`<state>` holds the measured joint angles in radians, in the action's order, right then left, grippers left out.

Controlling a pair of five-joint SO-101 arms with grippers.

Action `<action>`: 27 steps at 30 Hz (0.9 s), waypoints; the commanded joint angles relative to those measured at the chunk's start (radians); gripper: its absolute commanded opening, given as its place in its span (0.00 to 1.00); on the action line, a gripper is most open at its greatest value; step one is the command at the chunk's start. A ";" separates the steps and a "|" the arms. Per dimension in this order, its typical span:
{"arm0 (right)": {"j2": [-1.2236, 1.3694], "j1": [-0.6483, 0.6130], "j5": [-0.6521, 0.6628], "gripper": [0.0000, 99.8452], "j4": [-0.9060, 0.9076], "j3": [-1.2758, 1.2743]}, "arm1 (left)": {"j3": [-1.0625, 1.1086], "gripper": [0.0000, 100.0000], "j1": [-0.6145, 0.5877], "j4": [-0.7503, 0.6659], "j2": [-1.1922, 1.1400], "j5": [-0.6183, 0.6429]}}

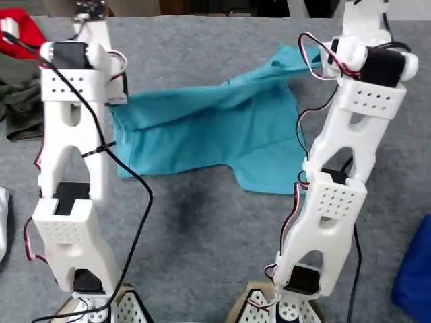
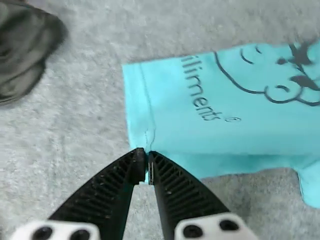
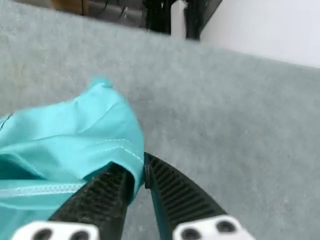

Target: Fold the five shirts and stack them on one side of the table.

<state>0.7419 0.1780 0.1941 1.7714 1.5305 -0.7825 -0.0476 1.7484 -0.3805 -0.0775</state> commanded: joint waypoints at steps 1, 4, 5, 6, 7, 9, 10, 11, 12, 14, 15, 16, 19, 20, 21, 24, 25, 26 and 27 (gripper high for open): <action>-0.108 0.001 -0.034 0.01 0.017 -0.150 | 0.000 0.02 0.031 0.011 0.012 0.006; -0.208 -0.024 -0.038 0.01 0.017 -0.344 | -0.002 0.02 0.028 0.011 0.012 0.006; -0.242 -0.031 -0.038 0.01 0.015 -0.410 | -0.002 0.02 0.023 0.011 0.012 0.006; -0.275 -0.041 -0.038 0.01 0.014 -0.470 | -0.002 0.02 0.020 0.011 0.012 0.006; -0.308 -0.048 -0.038 0.01 0.014 -0.527 | 0.000 0.02 0.017 0.011 0.012 0.006; -0.366 -0.062 -0.041 0.01 0.014 -0.630 | 0.000 0.02 0.005 0.011 0.012 0.006; -0.389 -0.067 -0.046 0.01 0.014 -0.674 | 0.000 0.02 0.000 0.011 0.015 0.006; -0.414 -0.070 -0.052 0.01 0.012 -0.720 | 0.002 0.02 -0.002 0.011 0.024 0.006; -0.435 -0.077 -0.058 0.01 0.012 -0.760 | 0.011 0.02 -0.006 0.011 0.041 0.006; -0.473 -0.087 -0.058 0.00 0.011 -0.842 | 0.054 0.02 0.000 0.011 0.087 0.006; -0.490 -0.094 -0.058 0.00 0.011 -0.878 | 0.086 0.02 0.006 0.011 0.116 0.006; -0.506 -0.101 -0.058 0.00 0.011 -0.915 | 0.121 0.02 0.015 0.011 0.148 0.006; -0.542 -0.113 -0.057 0.00 0.009 -1.003 | 0.247 0.02 0.031 0.008 0.242 0.006; -0.550 -0.111 -0.057 0.00 0.009 -1.024 | 0.292 0.02 0.032 0.000 0.268 0.006; -0.558 -0.108 -0.055 0.00 0.009 -1.043 | 0.341 0.02 0.031 -0.017 0.294 0.006; -0.564 -0.088 -0.052 0.00 0.008 -1.090 | 0.511 0.02 0.018 -0.100 0.367 0.006; -0.564 -0.081 -0.051 0.00 0.005 -1.106 | 0.571 0.02 0.018 -0.132 0.394 0.005; -0.564 -0.073 -0.051 0.00 0.000 -1.118 | 0.631 0.02 0.020 -0.164 0.420 0.003; -0.565 -0.064 -0.051 0.00 -0.003 -1.133 | 0.690 0.02 0.021 -0.198 0.446 0.003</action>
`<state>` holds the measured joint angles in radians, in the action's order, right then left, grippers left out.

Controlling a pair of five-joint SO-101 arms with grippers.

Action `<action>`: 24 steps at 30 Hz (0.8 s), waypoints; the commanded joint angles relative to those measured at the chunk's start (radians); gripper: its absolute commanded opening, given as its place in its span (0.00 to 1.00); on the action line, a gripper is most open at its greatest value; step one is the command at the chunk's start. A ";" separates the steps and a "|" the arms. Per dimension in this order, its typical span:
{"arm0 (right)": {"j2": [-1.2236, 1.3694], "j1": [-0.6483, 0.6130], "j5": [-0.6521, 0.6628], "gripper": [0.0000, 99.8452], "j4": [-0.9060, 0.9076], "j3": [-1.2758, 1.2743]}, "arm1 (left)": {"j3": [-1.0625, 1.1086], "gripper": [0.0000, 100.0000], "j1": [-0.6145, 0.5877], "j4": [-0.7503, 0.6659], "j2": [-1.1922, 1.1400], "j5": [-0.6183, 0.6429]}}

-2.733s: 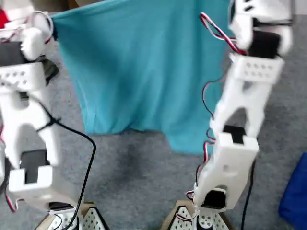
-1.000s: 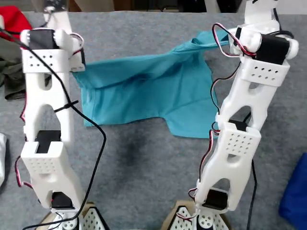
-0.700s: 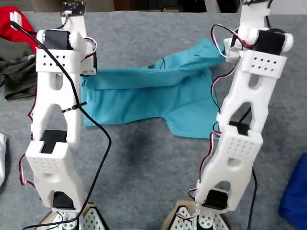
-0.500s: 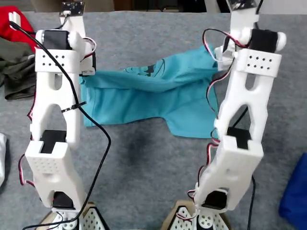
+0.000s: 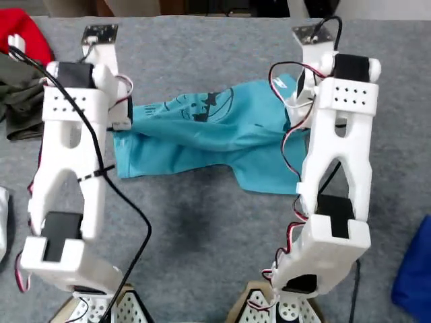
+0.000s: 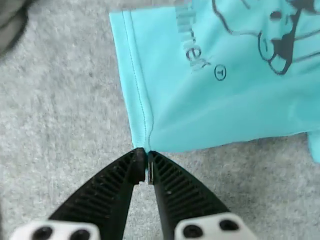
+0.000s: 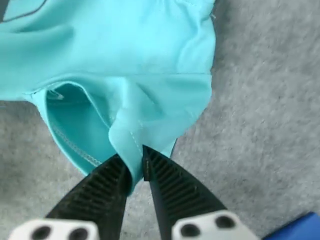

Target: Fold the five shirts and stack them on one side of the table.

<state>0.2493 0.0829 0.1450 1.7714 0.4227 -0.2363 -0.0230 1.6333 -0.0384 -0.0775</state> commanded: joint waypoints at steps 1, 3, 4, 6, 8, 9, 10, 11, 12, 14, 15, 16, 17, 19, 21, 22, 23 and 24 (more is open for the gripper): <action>-0.074 0.038 -0.002 0.00 -0.009 -0.041 | 0.199 0.02 0.006 -0.114 0.131 0.002; -0.076 0.048 0.000 0.00 -0.018 -0.068 | 0.307 0.02 0.025 -0.172 0.183 0.002; -0.076 0.051 0.000 0.00 -0.018 -0.077 | 0.356 0.02 0.037 -0.201 0.208 0.002; -0.076 0.051 0.003 0.00 -0.018 -0.096 | 0.437 0.02 0.058 -0.253 0.249 0.003; -0.076 0.051 0.032 0.00 -0.018 -0.108 | 0.489 0.02 0.064 -0.302 0.275 0.006; -0.076 0.053 0.041 0.00 -0.018 -0.113 | 0.506 0.02 0.064 -0.324 0.283 0.008; -0.076 0.053 0.049 0.00 -0.018 -0.119 | 0.517 0.02 0.063 -0.341 0.283 0.008; -0.076 0.053 0.049 0.00 -0.018 -0.124 | 0.522 0.02 0.058 -0.353 0.283 0.008; -0.076 0.053 0.049 0.00 -0.018 -0.130 | 0.525 0.02 0.058 -0.362 0.283 0.008; -0.076 0.053 0.051 0.00 -0.018 -0.140 | 0.525 0.02 0.058 -0.374 0.283 0.008; -0.071 0.051 0.058 0.01 -0.017 -0.143 | 0.525 0.02 0.058 -0.382 0.283 0.008; -0.070 0.050 0.080 0.01 -0.017 -0.150 | 0.525 0.03 0.058 -0.391 0.283 0.008; -0.070 0.051 0.089 0.01 -0.017 -0.157 | 0.525 0.06 0.057 -0.402 0.283 0.008; -0.077 0.051 0.098 0.01 -0.014 -0.173 | 0.525 0.12 0.057 -0.410 0.283 0.009; -0.077 0.053 0.098 0.02 -0.012 -0.174 | 0.520 0.17 0.057 -0.410 0.283 0.026; -0.077 0.054 0.098 0.04 -0.011 -0.174 | 0.517 0.17 0.057 -0.410 0.283 0.038; -0.077 0.054 0.098 0.06 -0.011 -0.176 | 0.516 0.17 0.057 -0.411 0.283 0.044; -0.077 0.054 0.098 0.08 -0.011 -0.176 | 0.516 0.17 0.057 -0.420 0.283 0.048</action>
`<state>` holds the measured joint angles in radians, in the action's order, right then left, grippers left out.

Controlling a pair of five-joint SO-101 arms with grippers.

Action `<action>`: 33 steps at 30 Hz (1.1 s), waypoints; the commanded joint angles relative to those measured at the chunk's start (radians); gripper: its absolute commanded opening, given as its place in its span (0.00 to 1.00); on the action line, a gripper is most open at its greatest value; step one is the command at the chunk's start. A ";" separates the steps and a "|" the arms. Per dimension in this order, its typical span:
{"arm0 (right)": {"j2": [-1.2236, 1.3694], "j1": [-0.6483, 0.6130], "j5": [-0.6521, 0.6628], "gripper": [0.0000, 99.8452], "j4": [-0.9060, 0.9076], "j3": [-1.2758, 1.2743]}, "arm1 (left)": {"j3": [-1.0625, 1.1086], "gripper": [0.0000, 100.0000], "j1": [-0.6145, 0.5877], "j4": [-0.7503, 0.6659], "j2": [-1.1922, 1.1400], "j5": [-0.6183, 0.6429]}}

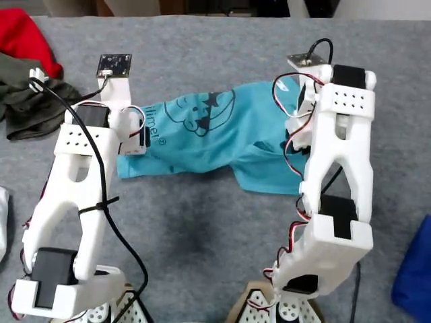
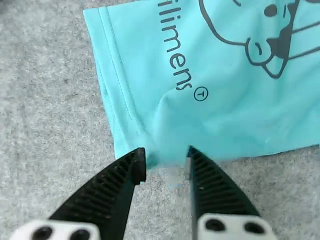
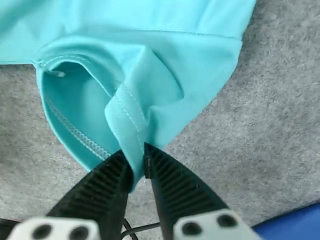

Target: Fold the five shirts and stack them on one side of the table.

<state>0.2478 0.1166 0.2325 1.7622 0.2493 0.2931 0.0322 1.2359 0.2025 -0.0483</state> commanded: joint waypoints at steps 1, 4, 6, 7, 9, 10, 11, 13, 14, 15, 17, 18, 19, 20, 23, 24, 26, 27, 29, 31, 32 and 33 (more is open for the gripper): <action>-0.076 0.021 0.009 0.10 0.000 -0.001 | -0.008 0.17 0.002 -0.035 0.042 0.020; -0.076 0.019 0.006 0.15 0.000 0.002 | -0.012 0.17 -0.015 -0.046 0.042 0.020; -0.076 0.019 0.011 0.15 0.000 0.004 | -0.017 0.17 -0.032 -0.061 0.042 0.020; -0.076 0.019 0.011 0.15 0.000 0.004 | -0.018 0.17 -0.044 -0.075 0.042 0.021; -0.076 0.018 0.011 0.15 0.000 0.005 | -0.023 0.17 -0.069 -0.098 0.041 0.023; -0.076 0.016 0.011 0.15 0.000 0.005 | -0.023 0.17 -0.075 -0.115 0.041 0.029; -0.084 0.016 0.011 0.15 0.002 0.005 | -0.021 0.17 -0.080 -0.133 0.041 0.048; -0.116 0.013 0.012 0.15 0.014 0.005 | -0.015 0.17 -0.081 -0.175 0.041 0.078; -0.137 0.013 0.012 0.15 0.014 0.005 | -0.015 0.17 -0.080 -0.195 0.039 0.087; -0.160 0.013 0.012 0.15 0.014 0.004 | -0.015 0.17 -0.075 -0.213 0.031 0.094; -0.202 0.012 0.012 0.14 0.012 -0.001 | -0.026 0.17 -0.072 -0.247 0.005 0.106; -0.214 0.012 0.012 0.12 0.009 -0.001 | -0.035 0.17 -0.072 -0.267 -0.016 0.118; -0.225 0.012 0.012 0.09 0.005 -0.002 | -0.044 0.17 -0.072 -0.285 -0.039 0.132; -0.226 0.012 0.012 0.06 0.000 -0.002 | -0.057 0.17 -0.072 -0.299 -0.065 0.144; -0.209 0.012 0.012 0.01 -0.006 -0.004 | -0.126 0.17 -0.072 -0.301 -0.159 0.164; -0.200 0.015 0.012 0.01 0.000 -0.005 | -0.152 0.17 -0.072 -0.299 -0.191 0.172; -0.179 0.019 0.018 0.01 0.018 -0.013 | -0.212 0.17 -0.074 -0.284 -0.243 0.193; -0.168 0.021 0.032 0.01 0.020 -0.027 | -0.253 0.17 -0.074 -0.258 -0.269 0.201; -0.153 0.022 0.052 0.01 0.020 -0.073 | -0.345 0.17 -0.072 -0.186 -0.320 0.206; -0.147 0.022 0.058 0.05 0.020 -0.117 | -0.442 0.17 -0.066 -0.123 -0.375 0.206; -0.147 0.022 0.058 0.09 0.020 -0.137 | -0.489 0.17 -0.064 -0.095 -0.406 0.206; -0.148 0.033 0.060 0.12 0.020 -0.154 | -0.534 0.17 -0.063 -0.072 -0.438 0.206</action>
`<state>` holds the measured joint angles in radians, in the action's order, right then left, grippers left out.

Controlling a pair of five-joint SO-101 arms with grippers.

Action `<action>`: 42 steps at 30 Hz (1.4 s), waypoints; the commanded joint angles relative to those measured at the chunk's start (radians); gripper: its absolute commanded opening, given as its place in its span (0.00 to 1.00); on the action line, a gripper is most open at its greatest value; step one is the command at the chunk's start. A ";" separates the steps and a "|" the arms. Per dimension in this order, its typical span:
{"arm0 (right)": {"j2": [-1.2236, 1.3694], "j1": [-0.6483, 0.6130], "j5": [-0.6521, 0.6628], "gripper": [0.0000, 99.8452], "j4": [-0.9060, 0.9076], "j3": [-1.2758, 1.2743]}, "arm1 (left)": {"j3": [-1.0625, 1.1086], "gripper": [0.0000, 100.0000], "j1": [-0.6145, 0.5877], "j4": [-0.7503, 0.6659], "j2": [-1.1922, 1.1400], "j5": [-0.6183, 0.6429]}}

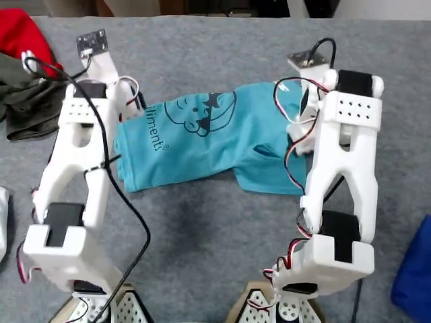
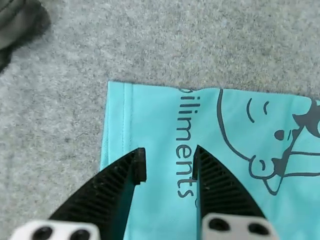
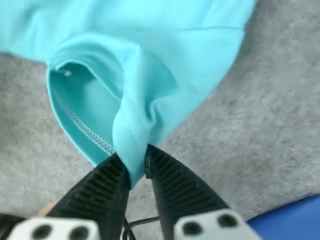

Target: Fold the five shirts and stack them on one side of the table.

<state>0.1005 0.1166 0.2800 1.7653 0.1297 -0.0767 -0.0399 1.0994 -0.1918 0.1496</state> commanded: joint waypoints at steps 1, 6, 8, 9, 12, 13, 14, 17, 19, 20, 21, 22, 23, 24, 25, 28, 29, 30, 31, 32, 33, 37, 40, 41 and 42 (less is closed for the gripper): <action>-0.001 0.045 0.015 0.15 0.017 -0.044 | -0.210 0.17 0.012 0.089 -0.074 0.008; -0.001 0.113 0.141 0.25 0.017 -0.081 | -0.416 0.17 0.021 0.186 -0.243 0.008; -0.001 0.133 0.189 0.26 0.017 -0.093 | -0.489 0.17 0.031 0.215 -0.311 0.008; -0.001 0.139 0.210 0.26 0.017 -0.097 | -0.523 0.17 0.035 0.230 -0.344 0.008; -0.001 0.145 0.258 0.26 0.017 -0.097 | -0.628 0.16 0.058 0.270 -0.446 0.008; -0.002 0.145 0.276 0.26 0.018 -0.096 | -0.664 0.15 0.061 0.281 -0.478 0.008; -0.005 0.145 0.298 0.26 0.018 -0.096 | -0.701 0.13 0.061 0.285 -0.512 0.008; -0.039 0.147 0.399 0.26 0.018 -0.110 | -0.815 0.09 0.057 0.318 -0.604 0.003; -0.062 0.147 0.494 0.26 0.017 -0.116 | -0.885 0.09 0.057 0.345 -0.664 0.002; -0.071 0.147 0.545 0.26 0.015 -0.114 | -0.921 0.09 0.057 0.354 -0.693 0.003; -0.081 0.145 0.592 0.26 0.015 -0.111 | -0.954 0.08 0.057 0.358 -0.722 0.006; -0.093 0.145 0.628 0.26 0.011 -0.110 | -0.985 0.08 0.057 0.358 -0.750 0.006; -0.102 0.147 0.649 0.26 0.006 -0.102 | -1.013 0.08 0.057 0.358 -0.779 0.006; -0.111 0.151 0.651 0.26 0.003 -0.093 | -1.042 0.08 0.057 0.361 -0.806 0.006; -0.120 0.170 0.651 0.26 0.000 -0.082 | -1.071 0.08 0.057 0.361 -0.831 0.006; -0.148 0.220 0.651 0.26 -0.040 -0.030 | -1.142 0.08 0.057 0.361 -0.891 0.006; -0.159 0.240 0.651 0.26 -0.051 -0.012 | -1.160 0.08 0.057 0.361 -0.905 0.006; -0.168 0.255 0.651 0.26 -0.058 0.005 | -1.180 0.08 0.057 0.361 -0.918 0.006; -0.179 0.268 0.651 0.26 -0.064 0.024 | -1.198 0.08 0.057 0.359 -0.928 0.006; -0.191 0.282 0.651 0.26 -0.071 0.038 | -1.217 0.08 0.057 0.361 -0.937 0.006; -0.202 0.292 0.652 0.26 -0.071 0.053 | -1.231 0.08 0.057 0.361 -0.940 0.006; -0.254 0.295 0.655 0.26 -0.069 0.077 | -1.281 0.08 0.055 0.362 -0.935 0.006; -0.305 0.278 0.652 0.26 -0.055 0.071 | -1.321 0.08 0.055 0.362 -0.934 0.002; -0.320 0.271 0.652 0.26 -0.041 0.071 | -1.326 0.08 0.055 0.362 -0.934 0.002; -0.334 0.269 0.654 0.26 -0.025 0.071 | -1.324 0.08 0.055 0.362 -0.934 0.002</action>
<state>-0.1481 0.3943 0.9183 1.7131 0.1542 -1.3456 0.0153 1.4553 -1.1492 0.1496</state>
